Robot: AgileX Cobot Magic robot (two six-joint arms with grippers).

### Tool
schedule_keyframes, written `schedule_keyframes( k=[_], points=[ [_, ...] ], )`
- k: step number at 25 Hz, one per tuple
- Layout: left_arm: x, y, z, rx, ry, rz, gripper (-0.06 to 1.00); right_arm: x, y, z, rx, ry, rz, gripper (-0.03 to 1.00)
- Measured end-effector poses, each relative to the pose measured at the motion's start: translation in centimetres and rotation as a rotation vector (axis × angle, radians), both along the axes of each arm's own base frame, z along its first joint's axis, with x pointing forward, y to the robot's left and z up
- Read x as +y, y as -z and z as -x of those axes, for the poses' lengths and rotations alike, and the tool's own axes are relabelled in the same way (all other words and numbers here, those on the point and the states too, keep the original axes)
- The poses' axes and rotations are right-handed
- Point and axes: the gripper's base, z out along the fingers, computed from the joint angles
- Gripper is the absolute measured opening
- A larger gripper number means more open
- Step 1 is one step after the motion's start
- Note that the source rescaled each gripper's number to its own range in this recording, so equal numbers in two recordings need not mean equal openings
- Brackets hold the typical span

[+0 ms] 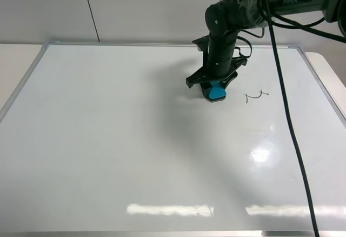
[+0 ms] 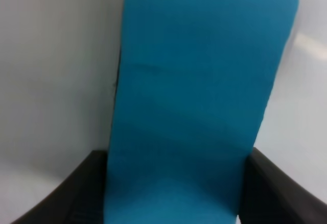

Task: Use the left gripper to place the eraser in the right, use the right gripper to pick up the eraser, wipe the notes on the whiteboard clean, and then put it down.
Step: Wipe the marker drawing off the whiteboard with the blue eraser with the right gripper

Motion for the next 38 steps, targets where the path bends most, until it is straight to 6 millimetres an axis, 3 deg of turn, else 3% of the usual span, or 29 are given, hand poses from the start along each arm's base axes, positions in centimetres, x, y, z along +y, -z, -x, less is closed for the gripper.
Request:
schedule_keyframes(
  k=[6, 16, 21, 26, 29, 31, 32, 33, 38],
  points=[
    [0.0, 0.0, 0.0, 0.000, 0.000, 0.000, 1.00, -3.4, 1.1, 1.1, -0.004, 0.094, -0.022, 0.01],
    [0.0, 0.0, 0.0, 0.000, 0.000, 0.000, 1.00, -15.5, 1.2, 0.2, -0.035, 0.397, -0.056, 0.01],
    [0.0, 0.0, 0.0, 0.000, 0.000, 0.000, 1.00, -19.4, 1.1, 0.1, -0.025, 0.513, -0.070, 0.01],
    [0.0, 0.0, 0.0, 0.000, 0.000, 0.000, 1.00, -18.9, 0.8, 0.1, -0.028, 0.467, -0.079, 0.00],
    [0.0, 0.0, 0.0, 0.000, 0.000, 0.000, 1.00, -16.8, 0.8, 0.3, -0.022, 0.392, -0.069, 0.00],
    [0.0, 0.0, 0.0, 0.000, 0.000, 0.000, 1.00, -13.9, 0.8, 0.6, -0.022, 0.331, -0.072, 0.00],
    [0.0, 0.0, 0.0, 0.000, 0.000, 0.000, 1.00, -10.9, 0.8, 1.1, -0.034, 0.288, -0.083, 0.00],
    [0.0, 0.0, 0.0, 0.000, 0.000, 0.000, 1.00, -9.1, 0.7, 1.3, -0.042, 0.261, -0.088, 0.00],
    [0.0, 0.0, 0.0, 0.000, 0.000, 0.000, 1.00, -3.1, 0.4, 0.7, -0.073, 0.188, -0.104, 0.00]
  ],
)
